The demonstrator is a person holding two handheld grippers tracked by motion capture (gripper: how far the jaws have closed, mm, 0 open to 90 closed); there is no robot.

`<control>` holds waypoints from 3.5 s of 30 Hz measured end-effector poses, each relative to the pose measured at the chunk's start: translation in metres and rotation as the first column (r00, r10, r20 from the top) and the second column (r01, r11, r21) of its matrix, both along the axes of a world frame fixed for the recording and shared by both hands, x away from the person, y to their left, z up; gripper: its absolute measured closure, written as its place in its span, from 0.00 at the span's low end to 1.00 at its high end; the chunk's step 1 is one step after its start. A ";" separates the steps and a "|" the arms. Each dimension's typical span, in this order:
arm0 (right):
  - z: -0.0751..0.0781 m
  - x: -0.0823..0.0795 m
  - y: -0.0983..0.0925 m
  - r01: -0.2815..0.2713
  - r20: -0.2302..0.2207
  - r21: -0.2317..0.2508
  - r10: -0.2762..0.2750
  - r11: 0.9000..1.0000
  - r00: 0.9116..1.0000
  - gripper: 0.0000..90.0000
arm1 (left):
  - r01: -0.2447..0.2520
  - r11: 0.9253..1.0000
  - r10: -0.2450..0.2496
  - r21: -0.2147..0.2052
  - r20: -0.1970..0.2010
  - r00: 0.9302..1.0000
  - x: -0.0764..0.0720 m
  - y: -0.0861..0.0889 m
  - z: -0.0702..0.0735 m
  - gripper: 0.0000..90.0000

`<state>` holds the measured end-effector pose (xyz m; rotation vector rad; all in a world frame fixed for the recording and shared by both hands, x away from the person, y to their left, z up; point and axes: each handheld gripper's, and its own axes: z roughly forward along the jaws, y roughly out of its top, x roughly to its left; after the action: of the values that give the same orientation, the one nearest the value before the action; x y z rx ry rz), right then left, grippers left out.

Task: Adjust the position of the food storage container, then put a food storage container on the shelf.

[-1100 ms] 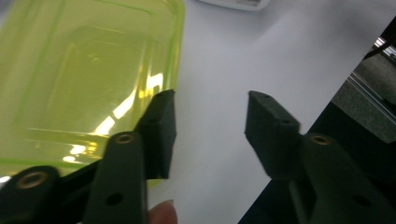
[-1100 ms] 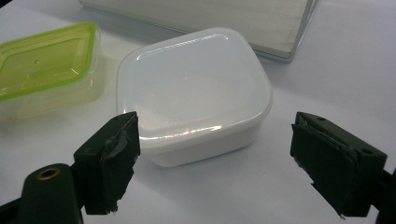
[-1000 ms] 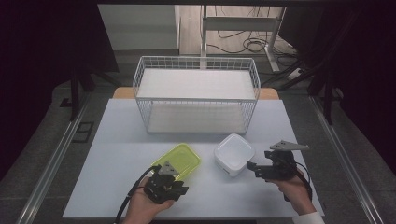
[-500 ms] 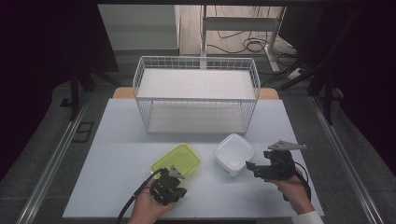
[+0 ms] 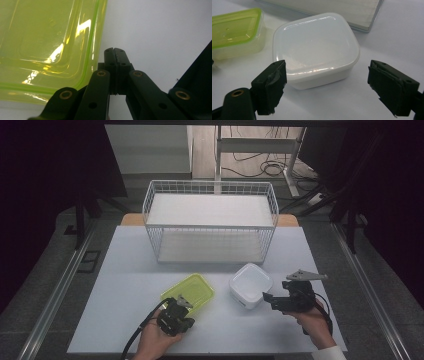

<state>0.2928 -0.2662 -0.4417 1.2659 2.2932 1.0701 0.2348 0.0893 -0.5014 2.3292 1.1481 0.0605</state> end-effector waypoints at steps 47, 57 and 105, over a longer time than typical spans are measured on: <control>0.000 0.000 0.002 -0.001 0.000 -0.010 0.001 1.000 1.000 0.17 | -0.165 0.986 0.165 -0.010 -0.010 0.986 0.022 0.068 0.000 1.00; 0.002 -0.001 0.002 0.006 0.008 -0.005 -0.006 1.000 1.000 0.17 | -0.141 0.983 0.147 -0.118 0.050 0.988 -0.002 0.068 0.032 0.99; 0.015 -0.010 0.057 -0.059 0.000 0.155 0.059 0.986 0.998 0.28 | -0.359 0.898 0.394 -0.256 0.100 0.913 0.014 0.133 0.052 0.25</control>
<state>0.2829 -0.2089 -0.4262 1.2644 2.3021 1.2897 0.2488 0.2220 -0.4498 1.8387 1.4328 0.2265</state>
